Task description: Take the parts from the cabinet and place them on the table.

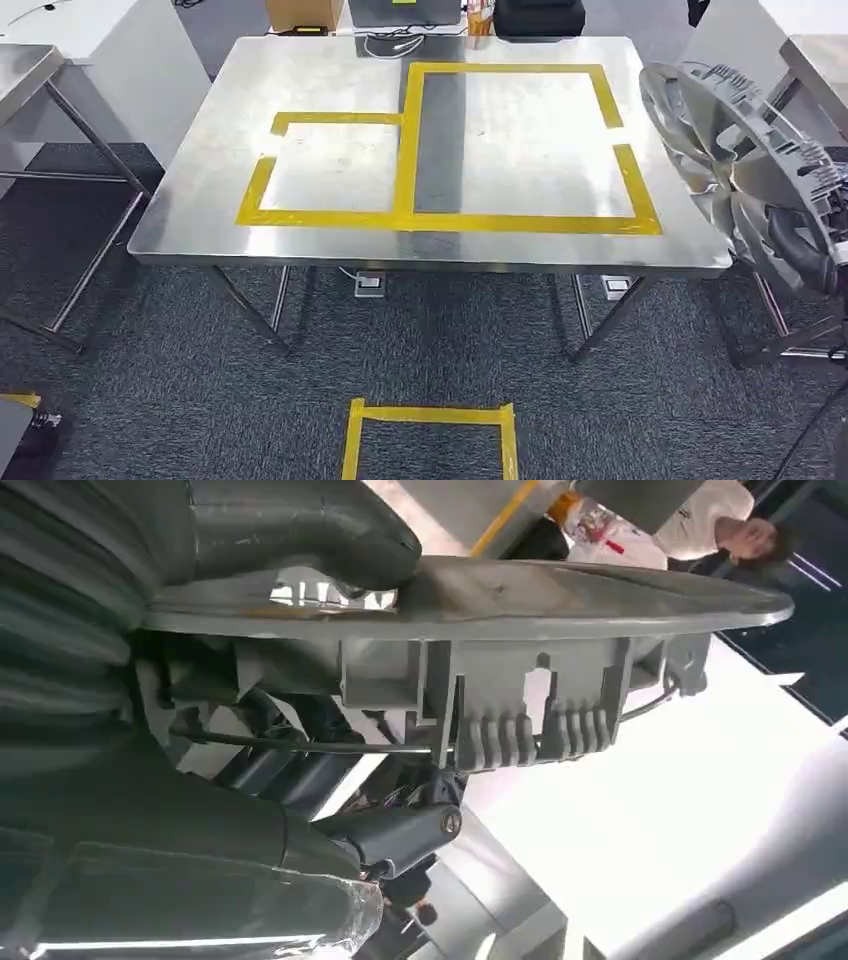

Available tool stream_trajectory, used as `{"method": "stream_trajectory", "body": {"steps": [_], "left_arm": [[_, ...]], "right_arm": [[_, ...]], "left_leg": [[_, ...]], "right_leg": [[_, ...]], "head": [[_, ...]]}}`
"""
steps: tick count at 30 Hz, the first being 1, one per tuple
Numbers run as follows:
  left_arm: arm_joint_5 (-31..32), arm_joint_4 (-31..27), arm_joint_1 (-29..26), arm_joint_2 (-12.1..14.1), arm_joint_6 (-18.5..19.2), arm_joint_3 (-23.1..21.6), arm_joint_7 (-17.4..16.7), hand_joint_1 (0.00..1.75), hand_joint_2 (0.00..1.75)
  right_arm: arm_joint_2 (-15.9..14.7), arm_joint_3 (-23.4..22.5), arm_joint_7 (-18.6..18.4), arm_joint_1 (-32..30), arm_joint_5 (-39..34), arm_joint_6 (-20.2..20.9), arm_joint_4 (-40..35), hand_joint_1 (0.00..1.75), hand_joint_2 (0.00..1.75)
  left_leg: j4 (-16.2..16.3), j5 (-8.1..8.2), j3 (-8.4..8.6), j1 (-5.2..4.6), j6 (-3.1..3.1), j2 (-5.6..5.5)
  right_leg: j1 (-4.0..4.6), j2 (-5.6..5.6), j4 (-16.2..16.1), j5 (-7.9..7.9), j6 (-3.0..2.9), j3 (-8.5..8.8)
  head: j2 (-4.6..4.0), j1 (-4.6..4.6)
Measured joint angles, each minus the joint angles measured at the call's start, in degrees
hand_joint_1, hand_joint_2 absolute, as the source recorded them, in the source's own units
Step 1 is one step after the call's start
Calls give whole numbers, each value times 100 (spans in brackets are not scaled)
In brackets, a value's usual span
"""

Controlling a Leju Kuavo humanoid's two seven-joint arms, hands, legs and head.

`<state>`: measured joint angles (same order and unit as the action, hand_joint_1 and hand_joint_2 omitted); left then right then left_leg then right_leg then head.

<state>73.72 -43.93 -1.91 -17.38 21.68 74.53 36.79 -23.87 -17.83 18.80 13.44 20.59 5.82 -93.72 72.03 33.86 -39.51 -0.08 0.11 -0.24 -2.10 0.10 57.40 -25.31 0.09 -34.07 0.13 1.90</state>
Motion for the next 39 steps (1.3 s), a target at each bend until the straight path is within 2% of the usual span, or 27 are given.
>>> {"method": "stream_trajectory", "body": {"steps": [1, 2, 3, 5, 6, 8, 11, 12, 13, 15, 17, 18, 19, 21, 22, 24, 26, 28, 29, 31, 32, 33, 34, 35, 37, 38, 39], "left_arm": [[5, 0, -3, -2, 0, 7, -7, 0, 175], [11, 0, -4, -9, 0, 7, -9, 0, 175], [13, 0, -12, -11, 0, 11, -9, 0, 175], [24, -7, -12, -11, -2, 18, -13, 0, 175], [33, -20, -12, -11, -4, 22, -11, 0, 175], [57, -41, 2, -2, -17, 35, -11, 0, 175], [61, -46, 7, -4, -20, 35, -11, 0, 175], [61, -46, -5, -4, -22, 37, -11, 0, 175], [57, -48, -1, -11, -37, 40, -4, 0, 175], [59, -48, 23, -15, -44, 39, -7, 0, 175], [59, -48, 24, -33, -39, 39, -7, 0, 175], [59, -48, 25, -42, -26, 39, -7, 0, 175], [59, -48, 18, -52, -11, 44, -7, 0, 175], [61, -48, 19, -63, 0, 50, -7, 0, 175], [63, -52, 19, -59, 0, 57, -7, 0, 175], [85, -61, 28, -59, -4, 66, -11, 0, 175], [101, -61, 21, -57, -13, 70, -13, 0, 175], [114, -68, 31, -48, -46, 74, -13, 0, 175], [118, -66, 42, -48, -59, 83, -13, 0, 175], [131, -66, 62, -48, -72, 99, -13, 0, 175], [133, -63, 65, -48, -74, 103, -13, 0, 175], [138, -59, 66, -48, -83, 105, -13, 0, 175], [138, -55, 71, -48, -92, 107, -11, 0, 175], [138, -50, 71, -48, -107, 114, -13, 0, 175], [138, -48, 78, -44, -140, 114, -11, 0, 175], [144, -44, 84, -20, -157, 114, -11, 0, 175], [144, -39, 107, -15, -182, 114, -7, 0, 175]], "right_arm": [[0, -31, 2, -42, -11, -2, -9, 171, 175], [2, -66, 4, -95, -18, -2, -11, 171, 175], [11, -88, 4, -132, -18, -2, -11, 171, 175], [26, -125, 4, -165, -18, -2, -18, 171, 175], [31, -134, 4, -168, -18, -2, -30, 171, 175], [57, -160, 15, -163, -33, -9, -55, 171, 175], [59, -188, 20, -211, -29, -11, -77, 171, 175], [52, -190, 17, -251, -22, -11, -88, 171, 175], [55, -193, 22, -236, -24, -9, -88, 171, 175], [61, -195, 37, -208, -35, -9, -88, 171, 175], [68, -184, 37, -219, -7, -5, -74, 171, 175], [72, -171, 28, -217, 20, -7, -66, 171, 175], [74, -151, -4, -214, 56, -17, -59, 171, 175], [76, -131, -98, -191, 115, -46, -59, 171, 175], [94, -127, -136, -185, 142, -81, -55, 171, 175], [155, -140, -221, -160, 168, -162, -81, 171, 175], [190, -177, -258, -154, 181, -175, -101, 171, 175], [208, -217, -295, -151, 212, -175, -127, 171, 175], [223, -221, -302, -147, 221, -171, -140, 171, 175], [256, -221, -304, -131, 234, -149, -160, 171, 175], [269, -221, -304, -132, 249, -120, -160, 171, 175], [280, -215, -312, -137, 262, -103, -160, 171, 175], [295, -206, -326, -137, 279, -88, -160, 171, 175], [302, -201, -330, -136, 293, -77, -160, 171, 175], [306, -179, -332, -103, 315, -22, -160, 171, 175], [319, -160, -341, -57, 330, 22, -153, 171, 175], [332, -129, -348, -9, 352, 55, -140, 171, 175]], "left_leg": [[344, 58, -228, 20, -22, 6], [439, -29, -346, 32, -31, 13], [273, -237, -328, 38, -28, 16], [-663, -900, 9, 30, 28, 11], [-1156, -1169, 193, 9, 106, 2], [-1360, -1045, 337, -43, 198, 18], [-1456, -988, 398, -61, 261, 16], [-1608, -1037, 535, 22, 285, 15], [-1686, -1031, 619, -10, 312, 12], [-1687, -1001, 661, -34, 363, 13], [-1676, -940, 703, -48, 376, -6], [-1666, -900, 743, -46, 362, -18], [-1645, -848, 791, -37, 340, -27], [-1524, -705, 861, -19, 270, -52], [-1468, -630, 829, -55, 222, -55], [-1407, -558, 793, -84, 170, -57], [-1408, -510, 823, -77, 144, -33], [-1179, -368, 758, -40, 63, -6], [-816, -209, 562, -21, 24, -4], [193, 166, -44, 19, -29, 4], [527, 193, -287, 27, -34, 10], [558, 76, -384, 27, -24, 14], [322, -187, -349, 25, 2, 14], [-105, -517, -211, 18, 45, 11], [-1140, -1117, 159, -39, 233, 0], [-1208, -1006, 251, -50, 274, 24], [-1259, -981, 265, -63, 275, 22]], "right_leg": [[3, 4, 0, -26, 1, 28], [2, 10, 1, -59, 4, 71], [2, 17, 0, -95, 12, 124], [6, 38, -4, -168, 35, 243], [6, 48, -14, -202, 52, 280], [29, 76, -12, -239, 102, 270], [32, 69, -113, -263, 210, 339], [4, 38, -60, -300, 205, 333], [32, 27, 164, -383, 175, 236], [33, 29, 1046, -680, 119, -278], [27, 28, 1717, -792, 164, -752], [13, 26, 1631, -667, 228, -783], [-12, 22, 1283, -422, 320, -670], [-75, -29, 228, 131, 475, -242], [-69, -75, 138, 117, 425, -187], [-43, -33, 122, 61, 263, -164], [-31, -20, 133, 27, 192, -161], [-81, -6, 122, -23, 114, -79], [-76, -5, 122, -43, 86, -57], [-55, 3, 124, -80, 42, -26], [-42, 13, 125, -109, 38, 2], [-33, 24, 124, -143, 38, 43], [-17, 34, 124, -180, 37, 99], [1, 40, 122, -216, 42, 159], [15, 47, 105, -288, 50, 249], [84, 61, 105, -315, 90, 267], [51, 70, 100, -324, 113, 254]], "head": [[0, 2], [0, -2], [0, 2], [0, 2], [0, -2], [0, 7], [0, 9], [0, -11], [0, -35], [0, -46], [0, -46], [0, -42], [0, -46], [0, -48], [0, -59], [0, -61], [0, -52], [0, -40], [0, -44], [0, -42], [0, -44], [0, -42], [0, -42], [0, -39], [0, -44], [0, -59], [0, -48]]}}
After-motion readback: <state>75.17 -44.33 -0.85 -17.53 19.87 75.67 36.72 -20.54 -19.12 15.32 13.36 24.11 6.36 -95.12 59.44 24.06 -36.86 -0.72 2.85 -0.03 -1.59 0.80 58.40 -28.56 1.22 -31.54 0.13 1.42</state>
